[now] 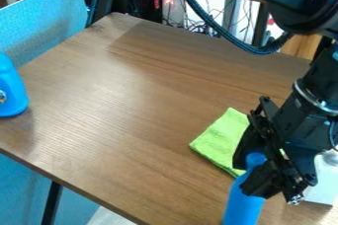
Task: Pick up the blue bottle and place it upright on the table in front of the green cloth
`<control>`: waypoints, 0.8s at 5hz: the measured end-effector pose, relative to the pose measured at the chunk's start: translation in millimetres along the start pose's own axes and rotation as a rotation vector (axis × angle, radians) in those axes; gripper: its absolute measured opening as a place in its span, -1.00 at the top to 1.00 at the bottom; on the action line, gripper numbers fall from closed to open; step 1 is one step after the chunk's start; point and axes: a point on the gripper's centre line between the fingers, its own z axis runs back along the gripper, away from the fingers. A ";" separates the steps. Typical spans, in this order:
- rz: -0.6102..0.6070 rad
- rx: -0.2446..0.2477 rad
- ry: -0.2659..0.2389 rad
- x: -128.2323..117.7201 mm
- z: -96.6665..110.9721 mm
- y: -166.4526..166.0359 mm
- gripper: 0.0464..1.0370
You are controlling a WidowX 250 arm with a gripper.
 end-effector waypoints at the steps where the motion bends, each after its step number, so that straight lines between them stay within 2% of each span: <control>1: 0.023 0.010 -0.066 -6.2 19.5 0.9 -0.87; 2: 0.058 -0.002 -0.100 -15.2 30.8 7.9 -0.94; 3: 0.152 -0.043 -0.094 -30.3 36.7 26.2 -0.94; 4: 0.322 -0.092 -0.121 -42.3 31.7 58.0 -0.93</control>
